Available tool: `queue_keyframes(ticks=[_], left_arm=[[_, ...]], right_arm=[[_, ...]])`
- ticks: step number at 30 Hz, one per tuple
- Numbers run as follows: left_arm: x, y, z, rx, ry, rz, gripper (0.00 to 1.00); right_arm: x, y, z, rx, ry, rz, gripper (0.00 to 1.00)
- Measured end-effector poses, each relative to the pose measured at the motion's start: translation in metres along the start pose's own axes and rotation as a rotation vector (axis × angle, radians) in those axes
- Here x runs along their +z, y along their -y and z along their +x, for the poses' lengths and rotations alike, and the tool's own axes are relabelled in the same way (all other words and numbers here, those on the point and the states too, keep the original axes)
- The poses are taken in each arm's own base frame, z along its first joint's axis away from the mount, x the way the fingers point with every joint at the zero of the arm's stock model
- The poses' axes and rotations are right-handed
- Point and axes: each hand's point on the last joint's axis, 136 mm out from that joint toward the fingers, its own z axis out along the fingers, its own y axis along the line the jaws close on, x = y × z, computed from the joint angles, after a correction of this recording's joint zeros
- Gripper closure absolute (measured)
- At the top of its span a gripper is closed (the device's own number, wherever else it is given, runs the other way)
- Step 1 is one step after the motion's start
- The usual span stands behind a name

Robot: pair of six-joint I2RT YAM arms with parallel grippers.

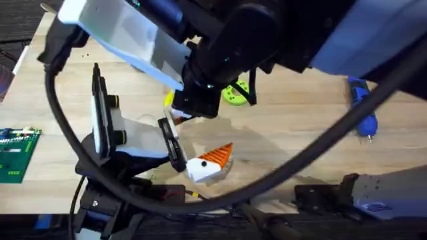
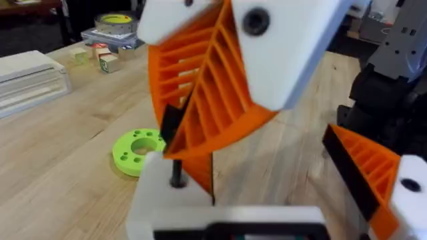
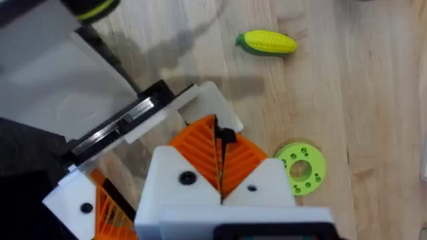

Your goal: Pick up the gripper from the table and insert it into the empty holder that is missing its gripper. Then pick up a screw, insert it into the mounting hole, and use the screwdriver to tighten it. Finally, clean up the table by picking up the vegetable and placing it into the bucket.

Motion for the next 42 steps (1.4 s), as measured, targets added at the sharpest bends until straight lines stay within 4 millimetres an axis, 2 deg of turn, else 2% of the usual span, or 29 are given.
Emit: queue_keyframes(ticks=[36,37,39,41,42], left_arm=[[0.0,0.0,0.0,0.003,0.0,0.0,0.008],[0.0,0.0,0.0,0.003,0.0,0.0,0.008],[0.0,0.0,0.0,0.003,0.0,0.0,0.008],[0.0,0.0,0.0,0.004,0.0,0.0,0.009],[0.0,0.0,0.0,0.004,0.0,0.0,0.008]], right_arm=[[0.0063,-0.0032,0.002,0.001,-0.013,-0.022,0.994],[0.0063,-0.0032,0.002,0.001,-0.013,-0.022,0.981],[0.0063,-0.0034,0.0017,0.001,-0.012,-0.023,0.873],[0.0065,-0.0039,0.0023,0.001,-0.014,-0.025,0.742],[0.0067,-0.0041,0.0027,0.002,-0.015,-0.026,0.612]])
